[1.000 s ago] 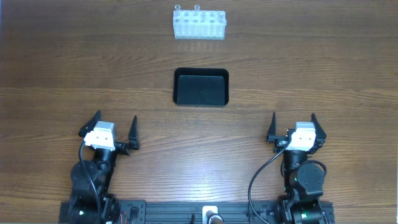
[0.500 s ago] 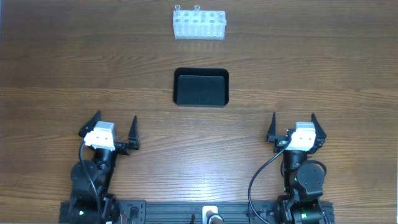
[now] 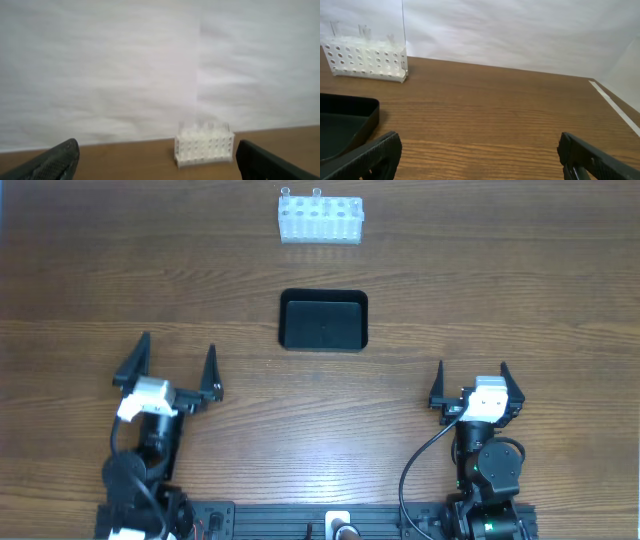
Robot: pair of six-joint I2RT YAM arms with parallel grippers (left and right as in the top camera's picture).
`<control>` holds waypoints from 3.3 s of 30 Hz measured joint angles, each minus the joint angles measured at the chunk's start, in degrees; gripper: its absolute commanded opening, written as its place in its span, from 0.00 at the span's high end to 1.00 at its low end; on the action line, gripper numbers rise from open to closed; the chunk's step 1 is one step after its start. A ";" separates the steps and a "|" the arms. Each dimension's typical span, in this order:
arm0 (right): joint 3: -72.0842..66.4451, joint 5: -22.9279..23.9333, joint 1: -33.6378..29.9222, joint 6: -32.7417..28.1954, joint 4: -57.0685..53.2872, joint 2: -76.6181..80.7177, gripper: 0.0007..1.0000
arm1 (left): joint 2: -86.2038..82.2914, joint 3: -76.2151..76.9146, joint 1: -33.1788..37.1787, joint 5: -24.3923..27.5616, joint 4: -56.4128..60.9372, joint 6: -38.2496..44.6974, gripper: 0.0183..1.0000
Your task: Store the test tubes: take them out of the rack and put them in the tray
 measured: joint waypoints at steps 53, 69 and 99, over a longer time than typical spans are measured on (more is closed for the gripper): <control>0.00 0.00 0.00 0.00 0.02 0.02 0.01 | 104.83 93.90 -8.63 -5.88 -31.65 -7.32 0.01; 0.00 0.02 0.00 -0.04 0.02 0.02 0.01 | 108.80 95.62 -8.94 -5.90 -29.18 -7.56 0.16; 0.00 0.02 0.00 0.00 0.02 0.02 0.01 | 111.60 95.82 -9.86 -7.41 -25.09 -8.00 0.64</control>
